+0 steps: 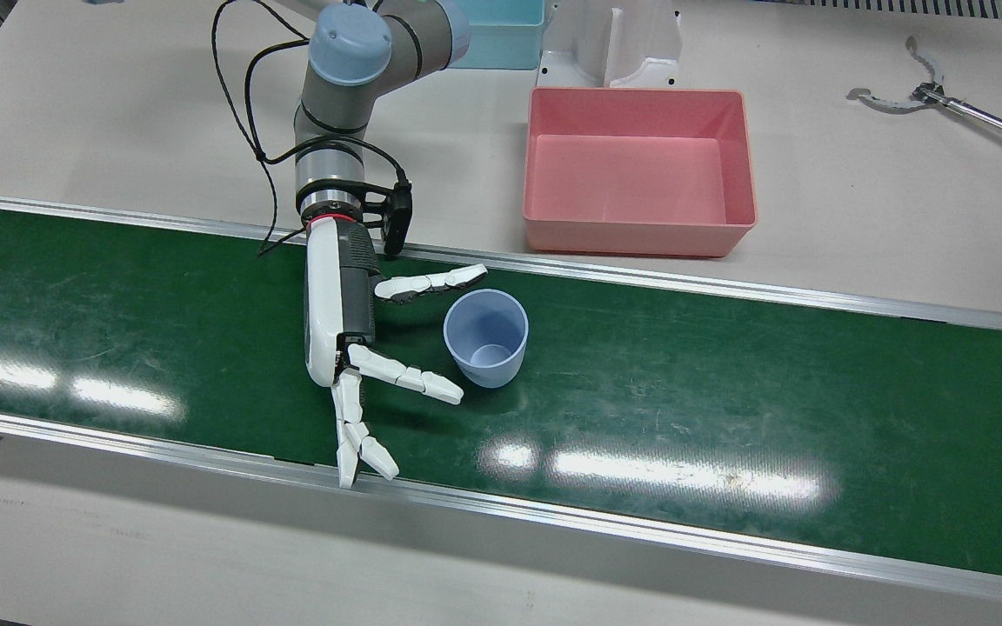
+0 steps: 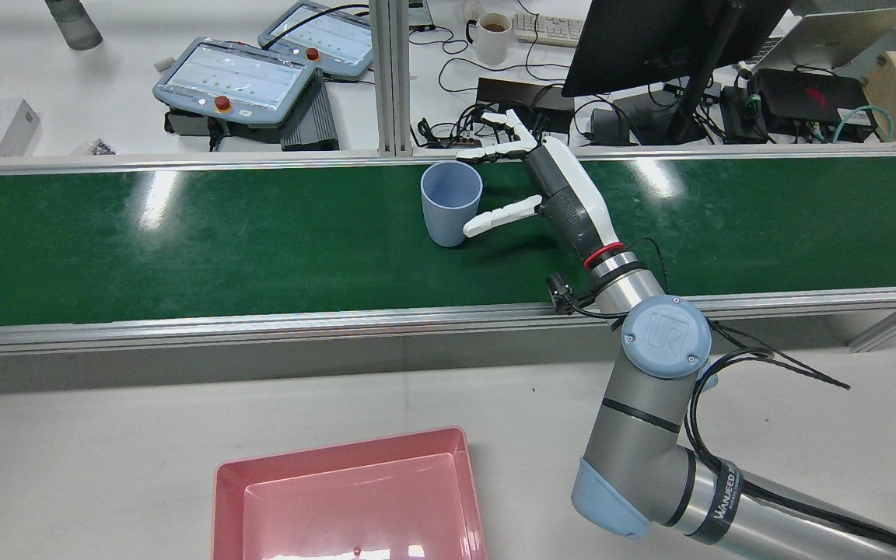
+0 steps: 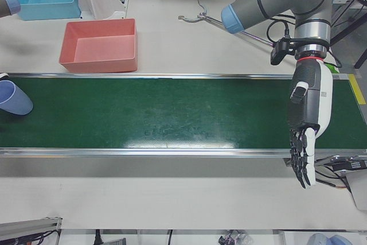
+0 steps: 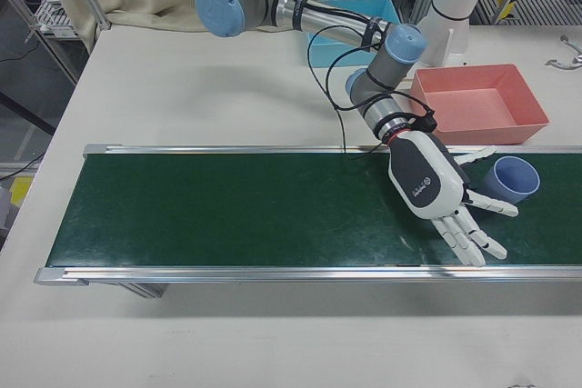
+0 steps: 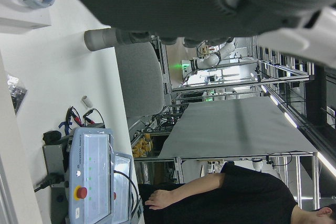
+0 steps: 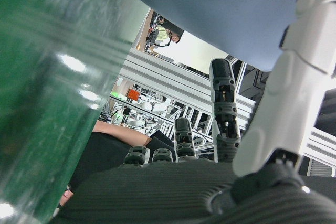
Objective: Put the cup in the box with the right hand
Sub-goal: 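Close the right hand fingers around the blue cup's side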
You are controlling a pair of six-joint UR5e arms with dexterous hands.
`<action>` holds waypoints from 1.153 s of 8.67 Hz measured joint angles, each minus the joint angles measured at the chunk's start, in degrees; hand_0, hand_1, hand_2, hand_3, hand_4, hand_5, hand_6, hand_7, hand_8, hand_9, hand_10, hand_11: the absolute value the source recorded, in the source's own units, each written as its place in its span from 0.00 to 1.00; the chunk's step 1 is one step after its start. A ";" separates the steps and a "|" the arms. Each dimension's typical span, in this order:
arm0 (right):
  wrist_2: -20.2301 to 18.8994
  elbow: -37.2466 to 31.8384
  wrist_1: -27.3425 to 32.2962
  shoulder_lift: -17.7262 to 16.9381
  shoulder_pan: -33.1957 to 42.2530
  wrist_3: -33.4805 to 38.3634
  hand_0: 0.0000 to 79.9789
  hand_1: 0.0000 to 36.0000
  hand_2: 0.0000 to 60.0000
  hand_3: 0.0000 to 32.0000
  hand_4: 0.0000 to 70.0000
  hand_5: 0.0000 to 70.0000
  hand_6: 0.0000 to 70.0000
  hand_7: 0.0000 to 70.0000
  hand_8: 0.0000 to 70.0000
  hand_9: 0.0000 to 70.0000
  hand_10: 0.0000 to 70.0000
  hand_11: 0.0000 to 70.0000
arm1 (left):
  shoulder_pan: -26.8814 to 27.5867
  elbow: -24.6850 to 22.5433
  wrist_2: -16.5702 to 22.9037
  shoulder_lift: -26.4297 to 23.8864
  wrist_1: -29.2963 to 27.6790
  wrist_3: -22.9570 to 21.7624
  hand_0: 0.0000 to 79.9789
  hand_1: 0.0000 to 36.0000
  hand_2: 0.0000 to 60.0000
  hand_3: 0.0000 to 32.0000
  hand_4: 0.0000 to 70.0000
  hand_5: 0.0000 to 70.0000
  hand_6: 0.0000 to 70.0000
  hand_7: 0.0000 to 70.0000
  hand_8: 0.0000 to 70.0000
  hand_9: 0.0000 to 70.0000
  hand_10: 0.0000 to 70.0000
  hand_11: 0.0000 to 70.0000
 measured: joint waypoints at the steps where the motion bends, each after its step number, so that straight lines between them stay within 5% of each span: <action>1: 0.05 -0.14 0.01 0.00 -0.10 0.00 0.66 0.24 0.00 0.00 0.55 0.06 0.08 0.33 0.02 0.07 0.06 0.10 | 0.00 0.00 0.00 0.00 0.00 -0.01 0.00 0.00 0.00 0.00 0.00 0.00 0.00 0.00 0.00 0.00 0.00 0.00; 10: 0.23 -0.37 0.01 -0.12 -0.43 0.01 0.67 0.25 0.00 0.00 0.55 0.06 0.08 0.33 0.02 0.07 0.06 0.10 | 0.00 0.00 0.00 0.00 0.00 -0.03 0.00 0.00 0.00 0.00 0.00 0.00 0.00 0.00 0.00 0.00 0.00 0.00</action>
